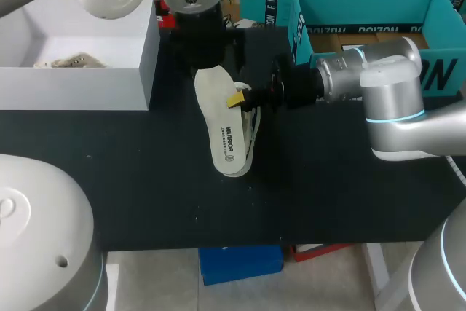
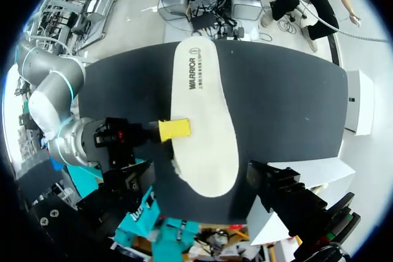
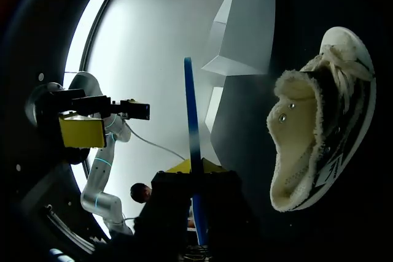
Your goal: Take the shoe out of the shoebox, open the shoe tongue, remove and reinsert the insole, then place the shoe into the shoebox
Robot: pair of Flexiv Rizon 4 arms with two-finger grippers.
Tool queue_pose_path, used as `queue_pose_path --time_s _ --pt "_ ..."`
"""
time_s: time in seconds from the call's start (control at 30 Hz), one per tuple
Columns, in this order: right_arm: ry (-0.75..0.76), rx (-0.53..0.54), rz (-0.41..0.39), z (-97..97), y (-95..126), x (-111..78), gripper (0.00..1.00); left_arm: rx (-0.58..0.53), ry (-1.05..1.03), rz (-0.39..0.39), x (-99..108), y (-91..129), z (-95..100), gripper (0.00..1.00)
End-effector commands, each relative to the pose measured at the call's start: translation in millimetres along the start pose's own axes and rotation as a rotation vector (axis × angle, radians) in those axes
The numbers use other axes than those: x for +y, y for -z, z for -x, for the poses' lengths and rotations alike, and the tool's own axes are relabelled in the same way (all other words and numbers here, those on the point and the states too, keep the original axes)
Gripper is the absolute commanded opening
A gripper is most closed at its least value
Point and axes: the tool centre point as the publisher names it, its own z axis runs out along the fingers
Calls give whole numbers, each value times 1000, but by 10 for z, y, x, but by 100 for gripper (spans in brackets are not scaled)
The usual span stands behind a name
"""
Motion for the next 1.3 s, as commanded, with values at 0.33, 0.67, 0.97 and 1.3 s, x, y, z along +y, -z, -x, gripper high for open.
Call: queue_pose_path --time_s 0.33,0.67,0.97,1.3 --pt "-1 -1 -1 4 -12 6 0 16 46 -15 404 -63 -201 100" --pt "-1 -1 -1 4 -12 6 0 31 60 -10 659 -94 -283 100" --pt "-1 -1 -1 4 -12 6 0 49 47 -1 630 -71 -199 100" --pt "-1 -1 -1 4 -12 6 0 38 49 -29 260 -127 -43 100"
